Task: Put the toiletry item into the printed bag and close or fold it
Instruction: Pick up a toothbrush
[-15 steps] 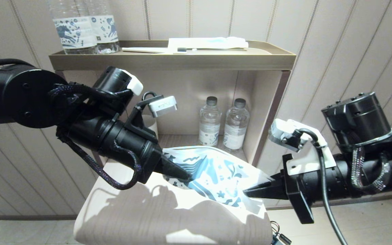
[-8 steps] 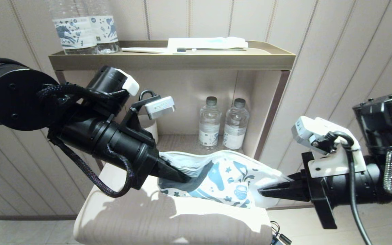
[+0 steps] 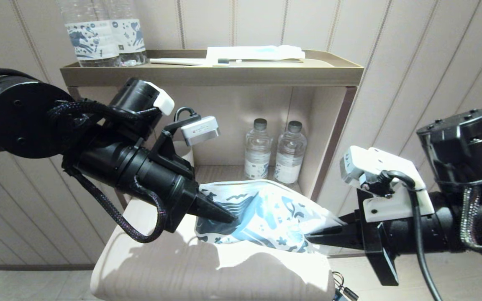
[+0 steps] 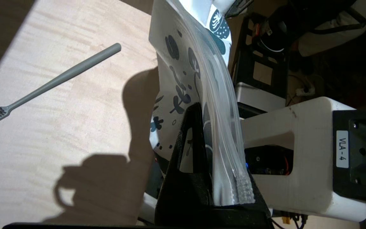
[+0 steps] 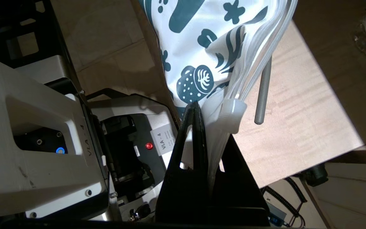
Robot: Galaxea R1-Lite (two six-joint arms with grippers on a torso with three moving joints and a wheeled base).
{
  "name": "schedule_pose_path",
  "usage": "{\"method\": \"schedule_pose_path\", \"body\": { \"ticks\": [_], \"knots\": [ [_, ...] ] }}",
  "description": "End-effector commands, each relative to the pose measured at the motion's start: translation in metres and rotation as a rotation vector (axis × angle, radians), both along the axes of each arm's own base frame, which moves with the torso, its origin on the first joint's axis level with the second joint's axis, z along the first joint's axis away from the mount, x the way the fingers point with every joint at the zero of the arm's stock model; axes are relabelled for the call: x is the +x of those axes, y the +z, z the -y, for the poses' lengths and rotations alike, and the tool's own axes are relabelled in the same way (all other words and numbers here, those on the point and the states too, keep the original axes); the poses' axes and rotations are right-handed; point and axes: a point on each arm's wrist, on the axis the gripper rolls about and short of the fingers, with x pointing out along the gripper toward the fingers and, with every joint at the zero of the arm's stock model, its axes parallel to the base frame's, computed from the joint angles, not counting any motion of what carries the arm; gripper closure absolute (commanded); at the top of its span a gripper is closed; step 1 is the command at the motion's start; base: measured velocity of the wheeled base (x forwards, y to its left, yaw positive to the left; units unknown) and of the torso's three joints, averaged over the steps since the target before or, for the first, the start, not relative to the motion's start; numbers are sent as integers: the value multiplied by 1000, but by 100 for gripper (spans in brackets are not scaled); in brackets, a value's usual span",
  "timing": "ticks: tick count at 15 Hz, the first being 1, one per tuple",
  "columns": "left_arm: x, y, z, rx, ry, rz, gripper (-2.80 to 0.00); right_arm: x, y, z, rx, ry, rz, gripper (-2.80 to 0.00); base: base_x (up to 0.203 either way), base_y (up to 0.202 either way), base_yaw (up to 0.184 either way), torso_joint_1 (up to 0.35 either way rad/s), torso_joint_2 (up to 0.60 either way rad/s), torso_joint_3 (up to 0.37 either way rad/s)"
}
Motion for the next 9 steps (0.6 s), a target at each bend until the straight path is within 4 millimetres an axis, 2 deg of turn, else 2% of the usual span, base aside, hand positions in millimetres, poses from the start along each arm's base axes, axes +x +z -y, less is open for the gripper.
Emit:
{"method": "schedule_pose_path", "body": {
  "ticks": [1, 4, 9],
  "knots": [
    [1, 0, 2, -2, -8, -3, 0, 0, -2, -6, -13, 14, 1, 0, 0, 0, 0, 0, 0, 0],
    [-1, -2, 3, 3, -12, -7, 0, -1, 1, -4, -8, 6, 9, 0, 0, 0, 0, 0, 0, 0],
    [-3, 2, -2, -4, -4, -1, 0, -10, 6, 13, 5, -34, 41, 0, 0, 0, 0, 0, 0, 0]
  ]
}}
